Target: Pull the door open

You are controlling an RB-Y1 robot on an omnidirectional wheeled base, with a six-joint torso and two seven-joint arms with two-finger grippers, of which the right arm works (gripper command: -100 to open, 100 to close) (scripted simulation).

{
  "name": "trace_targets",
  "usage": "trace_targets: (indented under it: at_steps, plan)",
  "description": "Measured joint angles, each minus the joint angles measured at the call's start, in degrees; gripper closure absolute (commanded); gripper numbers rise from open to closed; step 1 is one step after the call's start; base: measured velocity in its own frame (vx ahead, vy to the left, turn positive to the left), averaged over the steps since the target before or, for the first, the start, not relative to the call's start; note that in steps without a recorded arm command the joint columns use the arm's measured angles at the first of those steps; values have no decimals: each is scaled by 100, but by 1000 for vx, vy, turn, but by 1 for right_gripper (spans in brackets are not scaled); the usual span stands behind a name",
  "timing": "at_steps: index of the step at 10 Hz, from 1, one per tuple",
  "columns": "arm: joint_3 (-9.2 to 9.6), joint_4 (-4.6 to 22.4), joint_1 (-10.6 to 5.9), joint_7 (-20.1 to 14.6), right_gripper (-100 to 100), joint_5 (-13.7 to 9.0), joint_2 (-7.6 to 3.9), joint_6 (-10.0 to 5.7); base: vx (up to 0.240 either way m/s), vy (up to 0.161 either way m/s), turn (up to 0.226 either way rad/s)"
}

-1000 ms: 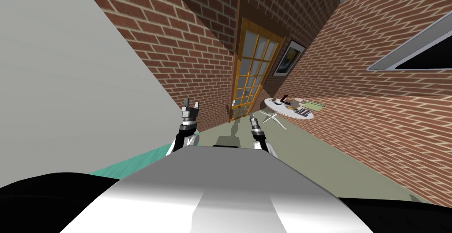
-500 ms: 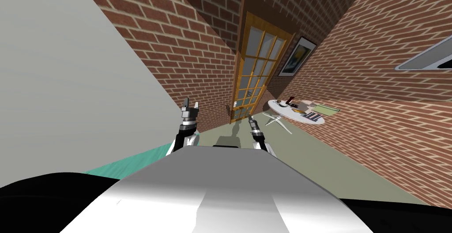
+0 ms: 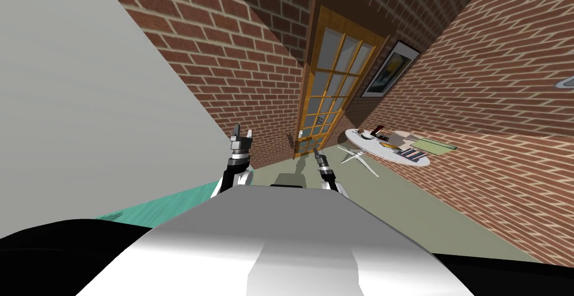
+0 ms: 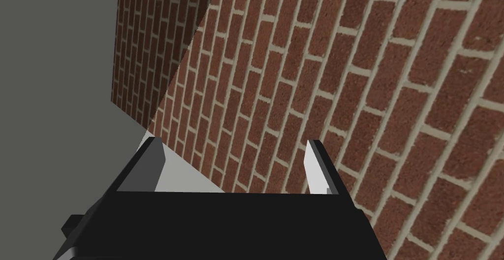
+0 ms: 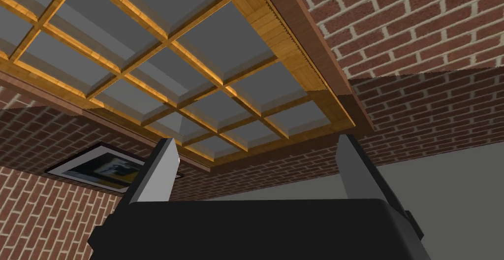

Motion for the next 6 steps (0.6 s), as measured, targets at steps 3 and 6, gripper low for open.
trace_targets:
  at_steps: [3,6]
  plan:
    - [-80,446,-110,342,-100,73,-68,-171,100,-27,91]
    - [-161,910,-238,678,-100,146,-125,-341,84,-36,80]
